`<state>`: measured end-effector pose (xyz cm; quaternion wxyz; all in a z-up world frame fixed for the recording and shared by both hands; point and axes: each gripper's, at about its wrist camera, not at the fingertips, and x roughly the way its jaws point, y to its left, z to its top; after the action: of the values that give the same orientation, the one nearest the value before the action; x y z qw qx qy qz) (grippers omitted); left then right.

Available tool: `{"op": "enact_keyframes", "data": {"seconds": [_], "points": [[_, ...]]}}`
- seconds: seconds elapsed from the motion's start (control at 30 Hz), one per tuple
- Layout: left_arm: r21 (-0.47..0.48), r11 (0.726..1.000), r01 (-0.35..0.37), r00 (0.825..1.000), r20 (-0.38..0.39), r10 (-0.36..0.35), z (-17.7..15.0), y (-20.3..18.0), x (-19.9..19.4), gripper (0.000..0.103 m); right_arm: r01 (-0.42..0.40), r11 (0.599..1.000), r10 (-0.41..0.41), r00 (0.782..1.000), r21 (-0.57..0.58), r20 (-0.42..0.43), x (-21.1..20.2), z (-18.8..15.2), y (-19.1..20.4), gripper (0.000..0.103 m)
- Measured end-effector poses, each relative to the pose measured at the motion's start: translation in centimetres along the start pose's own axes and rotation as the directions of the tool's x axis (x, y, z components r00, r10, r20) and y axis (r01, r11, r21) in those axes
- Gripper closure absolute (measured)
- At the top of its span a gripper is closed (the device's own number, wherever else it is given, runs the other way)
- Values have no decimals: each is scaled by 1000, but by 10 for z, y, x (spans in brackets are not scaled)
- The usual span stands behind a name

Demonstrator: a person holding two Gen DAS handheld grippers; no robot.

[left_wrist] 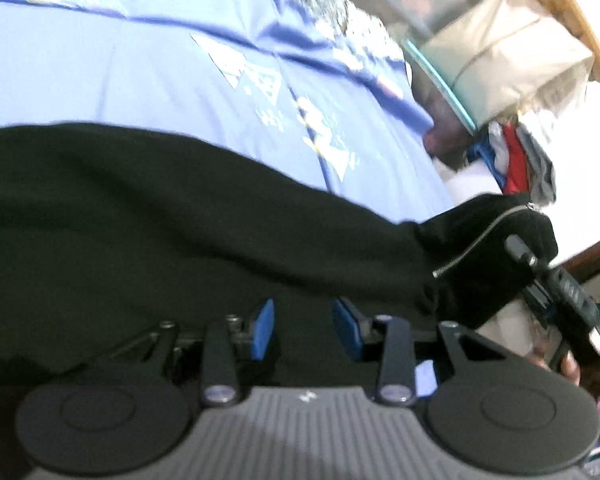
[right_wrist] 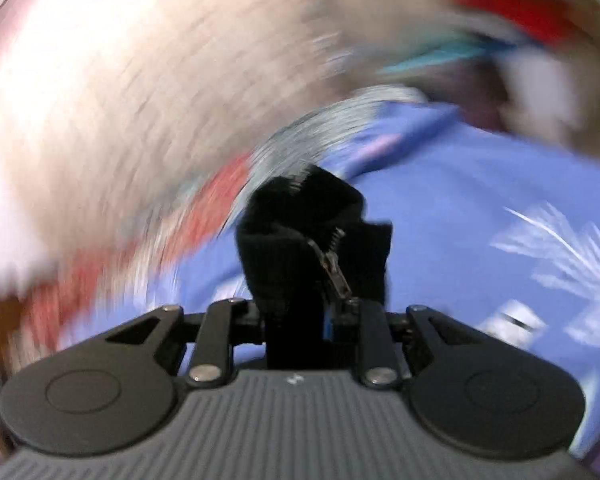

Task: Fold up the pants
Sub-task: 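Hold the waistband with both grippers and fold the pants over toward the legs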

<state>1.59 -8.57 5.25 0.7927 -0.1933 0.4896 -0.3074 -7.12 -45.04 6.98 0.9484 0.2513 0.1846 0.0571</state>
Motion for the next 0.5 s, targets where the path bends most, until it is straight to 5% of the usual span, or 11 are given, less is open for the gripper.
{"op": "enact_keyframes", "data": {"seconds": [0.13,0.2,0.27,0.33,0.4,0.5], "points": [[-38,999,-10,999,40,11,-7,13,-23,66,-29,919,-59,976,-393,-210,37,-50,84,67],[-60,998,-27,998,51,30,-13,24,-35,64,-16,840,-164,945,-542,-282,64,-91,110,49],[-90,995,-38,997,56,43,-20,37,-49,64,17,711,-276,926,-703,-257,74,-130,126,43],[-107,994,-37,997,65,44,-26,48,-64,64,54,603,-301,939,-796,-164,60,-146,142,37],[-111,993,-35,995,84,44,-35,59,-84,61,16,619,-265,946,-785,-189,46,-140,149,36],[-122,992,-34,991,122,49,-48,73,-112,60,-21,719,-185,958,-695,-221,32,-115,145,36]]}}
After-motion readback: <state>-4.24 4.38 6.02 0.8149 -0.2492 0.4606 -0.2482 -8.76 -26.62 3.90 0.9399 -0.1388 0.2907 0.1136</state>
